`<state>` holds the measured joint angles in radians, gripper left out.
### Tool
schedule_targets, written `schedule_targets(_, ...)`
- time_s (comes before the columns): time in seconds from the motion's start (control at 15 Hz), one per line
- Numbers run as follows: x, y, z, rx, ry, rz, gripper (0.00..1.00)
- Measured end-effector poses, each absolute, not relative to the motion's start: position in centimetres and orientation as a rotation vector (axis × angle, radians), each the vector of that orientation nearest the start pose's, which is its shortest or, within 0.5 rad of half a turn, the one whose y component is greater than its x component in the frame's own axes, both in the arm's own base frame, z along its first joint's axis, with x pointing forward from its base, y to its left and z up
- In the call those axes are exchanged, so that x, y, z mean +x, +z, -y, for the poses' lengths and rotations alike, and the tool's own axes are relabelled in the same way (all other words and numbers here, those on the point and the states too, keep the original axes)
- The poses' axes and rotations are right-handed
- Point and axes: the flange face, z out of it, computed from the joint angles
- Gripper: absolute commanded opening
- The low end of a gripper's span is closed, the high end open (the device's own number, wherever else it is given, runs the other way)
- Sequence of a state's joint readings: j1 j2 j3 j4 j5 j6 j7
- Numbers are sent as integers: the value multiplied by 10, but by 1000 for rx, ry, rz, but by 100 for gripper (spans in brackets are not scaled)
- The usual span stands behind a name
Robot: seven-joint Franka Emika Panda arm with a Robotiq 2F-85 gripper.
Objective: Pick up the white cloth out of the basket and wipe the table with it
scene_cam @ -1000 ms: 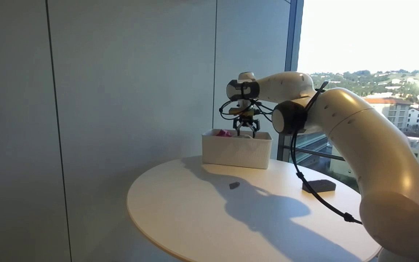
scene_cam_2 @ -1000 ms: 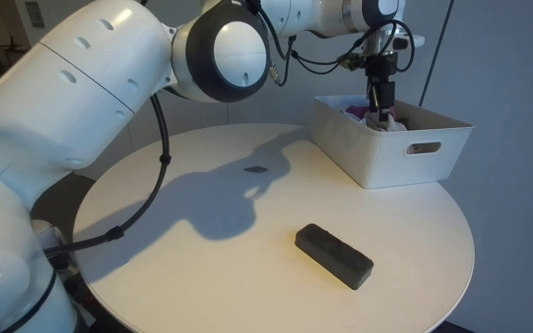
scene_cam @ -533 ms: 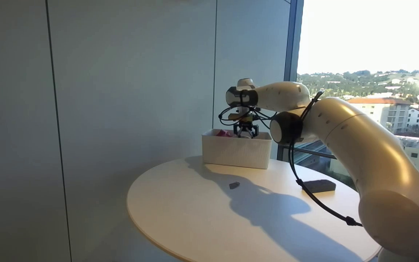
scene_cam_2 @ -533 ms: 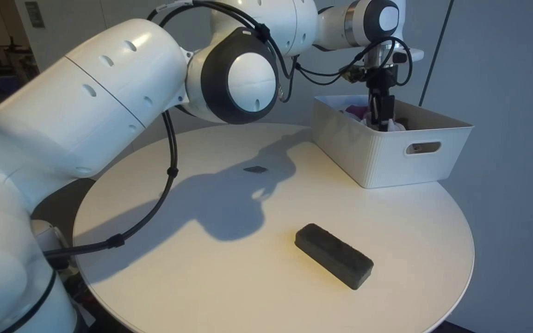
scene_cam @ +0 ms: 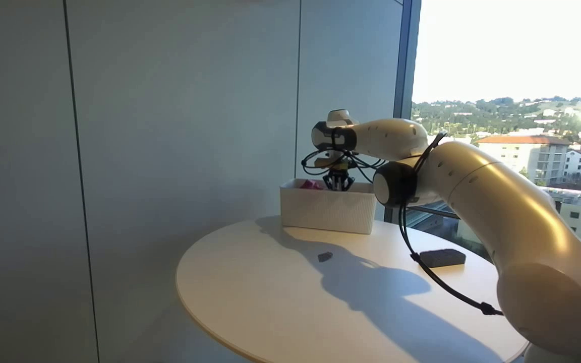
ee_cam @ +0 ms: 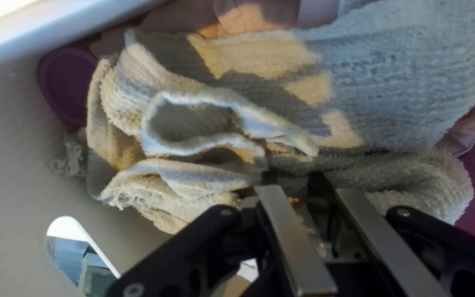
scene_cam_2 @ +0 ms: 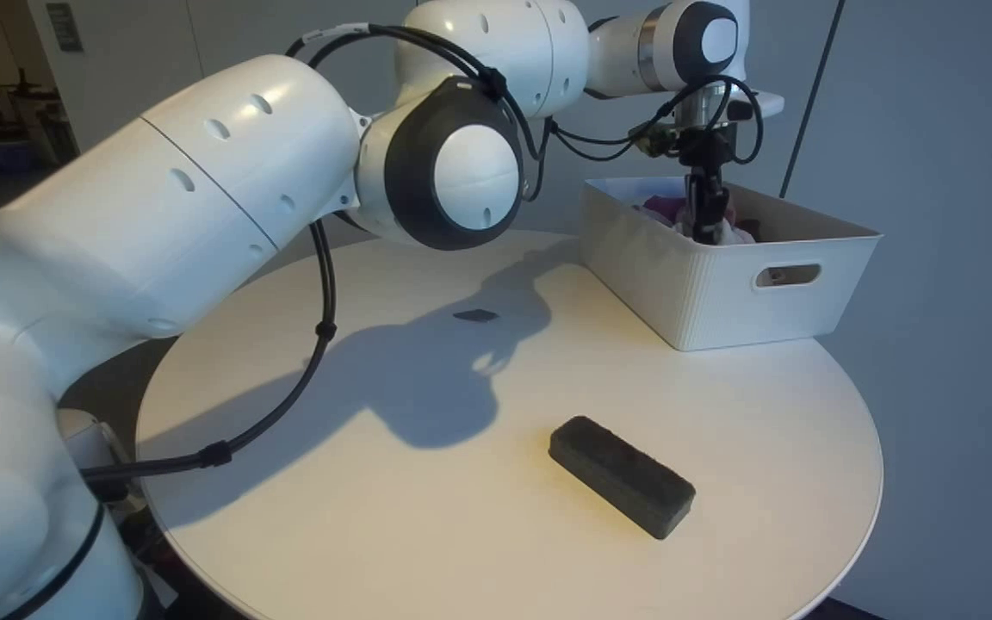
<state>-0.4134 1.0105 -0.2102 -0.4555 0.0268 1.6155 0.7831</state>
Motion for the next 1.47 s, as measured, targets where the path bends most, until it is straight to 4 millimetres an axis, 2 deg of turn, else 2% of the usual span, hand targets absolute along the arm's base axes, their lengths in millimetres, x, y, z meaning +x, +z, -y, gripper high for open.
schedule_targets(0.13,694,465,372,-2599,-287,-1964,2)
schedule_targets(0.2,694,466,372,-2598,-292,-1962,6)
schedule_targets(0.33,696,473,370,-2593,-333,-1949,8)
schedule_targets(0.6,696,519,361,-2584,-489,-1878,8)
schedule_targets(0.67,695,531,358,-2581,-518,-1863,34)
schedule_targets(0.73,693,540,356,-2577,-534,-1856,36)
schedule_targets(0.87,691,546,354,-2574,-533,-1853,47)
schedule_targets(1.33,700,509,357,-2558,-455,-1904,97)
schedule_targets(1.47,705,506,356,-2515,-498,-1935,100)
